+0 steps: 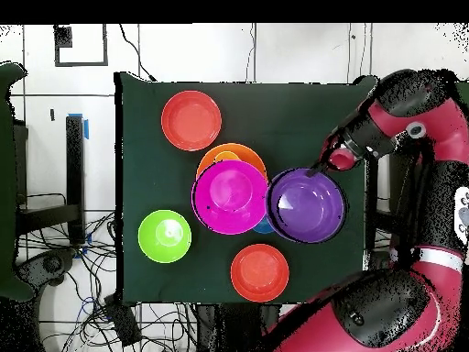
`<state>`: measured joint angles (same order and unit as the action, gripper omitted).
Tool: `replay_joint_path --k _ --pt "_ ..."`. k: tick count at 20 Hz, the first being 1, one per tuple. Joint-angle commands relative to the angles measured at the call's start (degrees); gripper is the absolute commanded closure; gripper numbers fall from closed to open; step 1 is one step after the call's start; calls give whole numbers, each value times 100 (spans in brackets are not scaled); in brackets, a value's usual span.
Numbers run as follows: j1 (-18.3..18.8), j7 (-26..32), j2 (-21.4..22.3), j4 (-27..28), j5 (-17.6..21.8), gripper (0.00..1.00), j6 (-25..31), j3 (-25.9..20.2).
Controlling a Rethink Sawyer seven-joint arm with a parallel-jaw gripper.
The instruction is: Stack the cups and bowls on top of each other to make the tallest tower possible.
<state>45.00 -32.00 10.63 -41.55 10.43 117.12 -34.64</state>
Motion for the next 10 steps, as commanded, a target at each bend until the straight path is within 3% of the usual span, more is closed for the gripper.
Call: replay_joint_path --k 1,4,10 --pt "71 -1538 356 -1216 -592 100 -1324 182" --pt "185 -1513 445 -1583 -887 100 -1912 88" --pt "126 -1737 620 -1764 -928 100 -1942 341"
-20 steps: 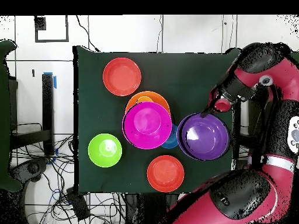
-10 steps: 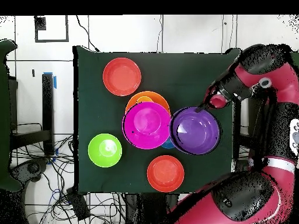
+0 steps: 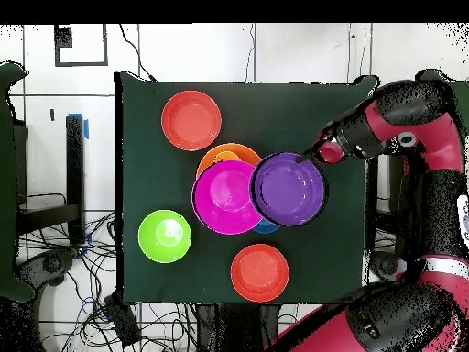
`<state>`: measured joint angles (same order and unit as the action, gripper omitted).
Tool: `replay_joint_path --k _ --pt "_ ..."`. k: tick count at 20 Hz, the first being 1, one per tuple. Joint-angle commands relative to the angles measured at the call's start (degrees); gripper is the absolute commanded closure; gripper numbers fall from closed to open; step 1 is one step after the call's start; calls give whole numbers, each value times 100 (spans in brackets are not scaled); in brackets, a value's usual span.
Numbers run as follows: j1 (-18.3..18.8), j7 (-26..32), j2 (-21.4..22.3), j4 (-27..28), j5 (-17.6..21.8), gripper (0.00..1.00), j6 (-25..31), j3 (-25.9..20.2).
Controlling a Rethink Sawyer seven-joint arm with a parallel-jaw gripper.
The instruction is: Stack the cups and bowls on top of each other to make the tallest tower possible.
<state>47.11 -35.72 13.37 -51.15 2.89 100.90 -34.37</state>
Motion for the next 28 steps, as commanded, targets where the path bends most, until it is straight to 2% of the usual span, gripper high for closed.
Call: replay_joint_path --k 1,5,10,14,28 --pt "-117 -1409 367 -746 -110 100 -186 389" --pt "-275 -1574 349 -431 52 100 274 591" --pt "-359 -1792 390 -378 100 100 602 791" --pt "-333 -1764 467 -501 26 100 479 834" --pt "-317 -2036 668 -1160 -716 100 -423 715"
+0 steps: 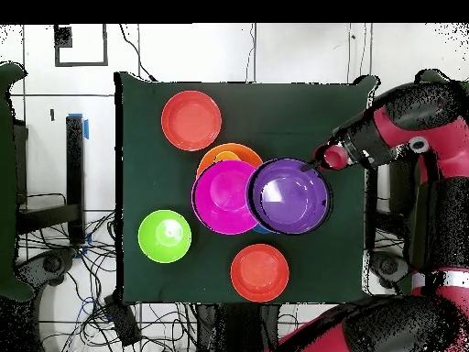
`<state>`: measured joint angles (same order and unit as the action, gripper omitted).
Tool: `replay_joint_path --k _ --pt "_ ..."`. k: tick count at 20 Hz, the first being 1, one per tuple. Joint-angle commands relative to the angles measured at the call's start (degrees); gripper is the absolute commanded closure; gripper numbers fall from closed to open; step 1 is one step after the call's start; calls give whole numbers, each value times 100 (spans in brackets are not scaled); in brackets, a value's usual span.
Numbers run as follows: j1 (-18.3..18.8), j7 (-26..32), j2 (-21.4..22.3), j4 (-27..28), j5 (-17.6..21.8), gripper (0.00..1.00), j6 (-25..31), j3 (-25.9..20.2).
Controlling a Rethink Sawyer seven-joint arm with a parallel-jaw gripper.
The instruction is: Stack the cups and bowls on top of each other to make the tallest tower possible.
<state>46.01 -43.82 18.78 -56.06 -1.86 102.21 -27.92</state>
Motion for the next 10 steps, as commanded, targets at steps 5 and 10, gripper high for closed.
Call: replay_joint_path --k 5,10 --pt "-213 -1299 183 -795 -386 100 -774 68" --pt "-248 -1233 175 -748 -369 100 -898 44"
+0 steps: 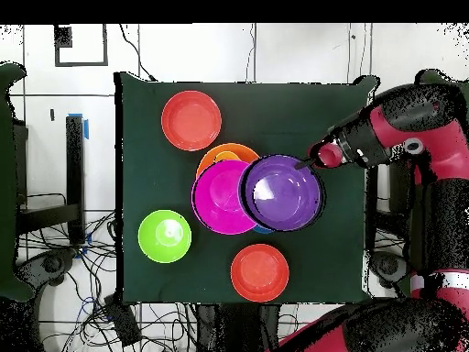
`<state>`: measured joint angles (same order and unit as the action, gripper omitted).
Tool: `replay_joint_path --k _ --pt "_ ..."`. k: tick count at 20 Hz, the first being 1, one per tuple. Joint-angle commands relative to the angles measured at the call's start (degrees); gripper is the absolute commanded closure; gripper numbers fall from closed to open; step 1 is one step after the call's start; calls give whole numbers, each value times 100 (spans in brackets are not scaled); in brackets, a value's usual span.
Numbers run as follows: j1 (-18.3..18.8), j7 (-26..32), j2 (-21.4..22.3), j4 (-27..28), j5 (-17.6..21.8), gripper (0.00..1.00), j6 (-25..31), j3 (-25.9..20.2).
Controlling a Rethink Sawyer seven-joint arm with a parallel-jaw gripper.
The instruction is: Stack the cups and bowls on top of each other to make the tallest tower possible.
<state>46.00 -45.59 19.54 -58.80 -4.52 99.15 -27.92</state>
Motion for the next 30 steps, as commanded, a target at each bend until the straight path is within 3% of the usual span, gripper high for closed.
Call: replay_joint_path --k 1,30 --pt "-249 -1011 94 -469 -117 100 -662 16" --pt "-209 -993 461 -1314 -378 100 -1763 -16"
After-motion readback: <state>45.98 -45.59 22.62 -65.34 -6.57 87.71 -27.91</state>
